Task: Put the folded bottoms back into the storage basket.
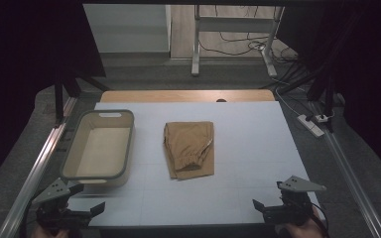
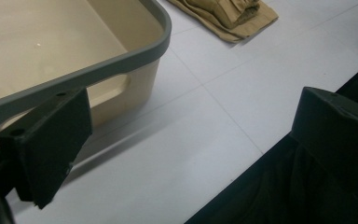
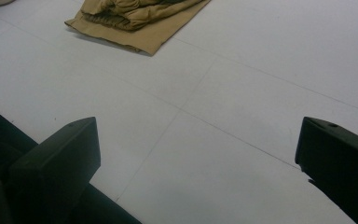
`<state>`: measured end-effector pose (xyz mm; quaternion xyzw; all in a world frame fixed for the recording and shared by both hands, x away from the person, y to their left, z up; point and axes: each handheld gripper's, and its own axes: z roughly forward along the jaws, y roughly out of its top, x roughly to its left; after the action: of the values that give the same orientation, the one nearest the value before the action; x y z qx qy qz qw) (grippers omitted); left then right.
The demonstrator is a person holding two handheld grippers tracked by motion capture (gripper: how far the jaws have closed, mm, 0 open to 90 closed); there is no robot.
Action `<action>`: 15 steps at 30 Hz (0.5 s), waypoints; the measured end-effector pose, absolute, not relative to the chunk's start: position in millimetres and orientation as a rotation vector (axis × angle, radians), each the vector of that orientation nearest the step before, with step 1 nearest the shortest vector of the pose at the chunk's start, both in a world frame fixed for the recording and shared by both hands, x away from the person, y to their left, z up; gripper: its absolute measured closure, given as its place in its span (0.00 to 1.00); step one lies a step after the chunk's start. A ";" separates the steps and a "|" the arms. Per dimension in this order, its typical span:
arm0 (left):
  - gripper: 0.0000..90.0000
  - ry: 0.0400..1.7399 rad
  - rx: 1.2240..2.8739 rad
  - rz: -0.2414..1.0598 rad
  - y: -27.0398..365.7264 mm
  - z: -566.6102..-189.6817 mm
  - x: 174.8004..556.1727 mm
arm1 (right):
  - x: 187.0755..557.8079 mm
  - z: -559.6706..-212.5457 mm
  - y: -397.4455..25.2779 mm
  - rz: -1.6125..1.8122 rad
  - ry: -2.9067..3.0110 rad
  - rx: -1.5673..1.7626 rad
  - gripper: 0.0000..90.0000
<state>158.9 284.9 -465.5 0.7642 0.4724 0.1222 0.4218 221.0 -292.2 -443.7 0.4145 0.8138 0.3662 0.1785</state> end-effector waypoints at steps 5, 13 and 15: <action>0.00 1.176 1.918 0.298 282.7 -465.1 160.1 | 221.2 -443.8 -292.1 1.036 2.305 1.172 0.01; 0.00 1.156 1.898 0.292 279.9 -461.5 161.1 | 221.2 -444.1 -291.1 1.028 2.312 1.162 0.01; 0.00 1.146 1.900 0.290 278.4 -460.2 161.8 | 221.3 -444.1 -291.2 1.029 2.313 1.163 0.01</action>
<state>161.8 278.4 -460.2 0.7640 0.4606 0.1165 0.4366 221.3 -291.2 -444.1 0.4108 0.8172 0.3635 0.1767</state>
